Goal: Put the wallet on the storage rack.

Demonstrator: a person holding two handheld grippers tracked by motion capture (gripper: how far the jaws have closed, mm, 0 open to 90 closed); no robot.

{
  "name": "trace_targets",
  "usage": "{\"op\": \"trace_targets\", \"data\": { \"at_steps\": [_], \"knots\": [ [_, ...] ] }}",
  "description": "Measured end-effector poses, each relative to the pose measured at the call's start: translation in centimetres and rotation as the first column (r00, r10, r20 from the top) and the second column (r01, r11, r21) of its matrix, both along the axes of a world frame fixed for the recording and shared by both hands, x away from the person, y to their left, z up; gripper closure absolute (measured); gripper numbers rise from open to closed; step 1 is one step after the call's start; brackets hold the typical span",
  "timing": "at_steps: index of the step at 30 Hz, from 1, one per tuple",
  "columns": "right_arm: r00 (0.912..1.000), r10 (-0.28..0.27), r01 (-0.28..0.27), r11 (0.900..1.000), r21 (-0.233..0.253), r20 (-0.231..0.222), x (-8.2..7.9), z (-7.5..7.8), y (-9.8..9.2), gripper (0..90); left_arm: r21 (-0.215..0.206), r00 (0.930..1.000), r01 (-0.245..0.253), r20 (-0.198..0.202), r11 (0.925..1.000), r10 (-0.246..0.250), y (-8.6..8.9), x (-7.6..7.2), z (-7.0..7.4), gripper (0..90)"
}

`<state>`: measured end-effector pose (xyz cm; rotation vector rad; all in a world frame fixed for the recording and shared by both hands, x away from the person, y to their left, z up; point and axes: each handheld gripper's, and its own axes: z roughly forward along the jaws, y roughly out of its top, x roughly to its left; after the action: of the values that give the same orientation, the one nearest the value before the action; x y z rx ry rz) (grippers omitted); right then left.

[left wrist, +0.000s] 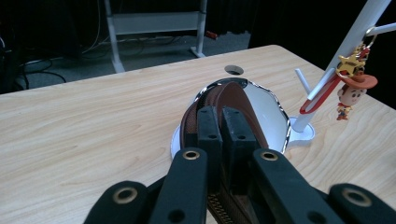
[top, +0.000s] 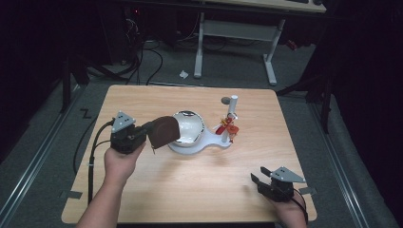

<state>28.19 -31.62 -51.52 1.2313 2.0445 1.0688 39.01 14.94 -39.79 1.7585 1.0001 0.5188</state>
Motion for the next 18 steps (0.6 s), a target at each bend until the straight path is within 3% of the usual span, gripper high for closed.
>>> {"op": "trace_targets", "data": {
  "at_steps": [6, 7, 18],
  "knots": [
    [1.0000, -0.002, 0.002, 1.000, 0.001, 0.001, 0.0, 0.0, -0.1, 49.8, 0.037, 0.9998, 0.002, -0.018, 0.9993, -0.001, -0.5, 1.2, 0.6, 87.2],
    [1.0000, -0.002, 0.002, 1.000, 0.000, 0.001, 0.1, 0.0, 0.0, 49.8, 0.059, 0.9998, 0.003, -0.022, 0.9982, -0.001, -0.8, 1.6, 0.8, 87.2],
    [1.0000, -0.008, 0.008, 1.000, 0.004, 0.000, 0.1, 0.0, -0.2, 50.0, 0.112, 0.9977, 0.009, -0.067, 0.9937, -0.002, -2.3, 3.3, 0.8, 87.1]
  ]
}}
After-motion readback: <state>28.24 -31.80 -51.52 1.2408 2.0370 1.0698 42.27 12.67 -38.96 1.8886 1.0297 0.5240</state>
